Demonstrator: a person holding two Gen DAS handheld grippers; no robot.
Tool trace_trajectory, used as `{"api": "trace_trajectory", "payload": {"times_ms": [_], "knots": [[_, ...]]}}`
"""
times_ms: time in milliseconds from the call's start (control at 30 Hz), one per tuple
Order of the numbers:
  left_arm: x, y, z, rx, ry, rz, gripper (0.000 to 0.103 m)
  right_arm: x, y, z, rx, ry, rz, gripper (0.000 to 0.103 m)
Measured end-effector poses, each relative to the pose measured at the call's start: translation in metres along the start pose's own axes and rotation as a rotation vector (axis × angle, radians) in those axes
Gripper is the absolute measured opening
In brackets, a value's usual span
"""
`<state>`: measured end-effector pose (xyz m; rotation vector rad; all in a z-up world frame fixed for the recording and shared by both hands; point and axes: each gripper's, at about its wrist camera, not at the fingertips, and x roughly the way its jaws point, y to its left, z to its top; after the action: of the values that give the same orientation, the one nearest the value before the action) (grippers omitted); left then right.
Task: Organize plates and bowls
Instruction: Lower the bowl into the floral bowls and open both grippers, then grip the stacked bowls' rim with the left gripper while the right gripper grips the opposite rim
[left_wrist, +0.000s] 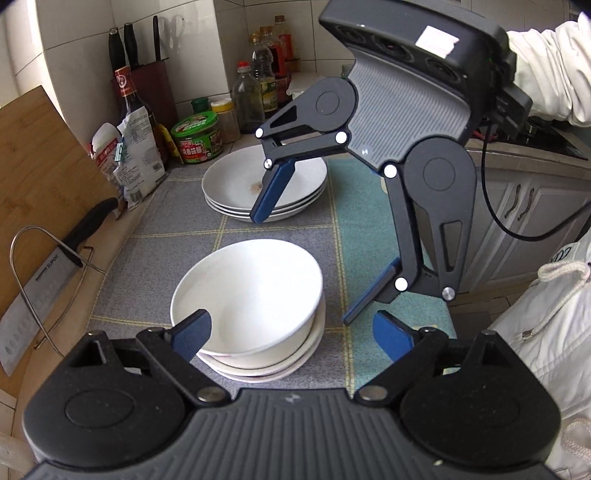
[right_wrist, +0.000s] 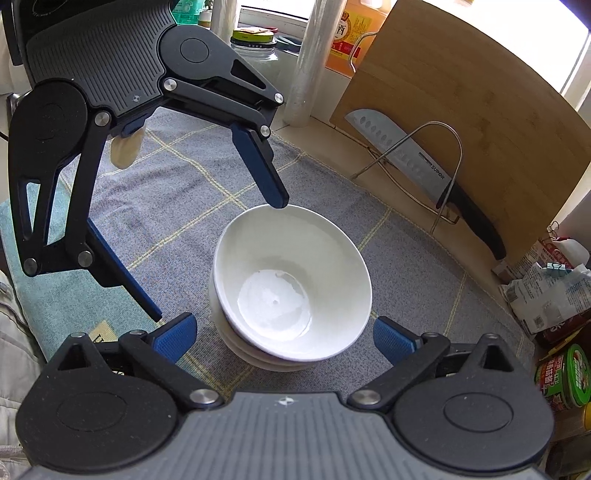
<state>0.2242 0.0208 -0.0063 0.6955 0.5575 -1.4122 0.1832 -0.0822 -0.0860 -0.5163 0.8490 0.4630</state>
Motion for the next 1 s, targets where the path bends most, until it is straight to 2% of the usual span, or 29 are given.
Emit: {"api": "trace_trajectory", "payload": {"times_ms": [300, 433, 500, 600, 833, 1000], "knots": [[0.001, -0.002, -0.008, -0.063, -0.016, 0.003, 0.094, -0.007, 0.004, -0.015, 0.083, -0.018, -0.023, 0.103], [-0.008, -0.001, -0.009, -0.111, -0.051, 0.072, 0.096, -0.003, 0.008, -0.025, 0.129, -0.026, -0.047, 0.103], [-0.011, -0.003, -0.012, -0.139, -0.071, 0.143, 0.1, 0.004, 0.009, -0.034, 0.158, -0.028, -0.069, 0.103], [-0.01, -0.006, -0.021, -0.225, -0.081, 0.209, 0.1, 0.019, 0.009, -0.047, 0.199, -0.017, -0.083, 0.103], [0.025, -0.009, -0.049, -0.441, 0.033, 0.319, 0.1, 0.048, -0.003, -0.074, 0.257, -0.019, -0.049, 0.103], [0.047, -0.018, -0.059, -0.507, 0.086, 0.342, 0.1, 0.055, -0.013, -0.079, 0.272, -0.034, -0.009, 0.103]]}}
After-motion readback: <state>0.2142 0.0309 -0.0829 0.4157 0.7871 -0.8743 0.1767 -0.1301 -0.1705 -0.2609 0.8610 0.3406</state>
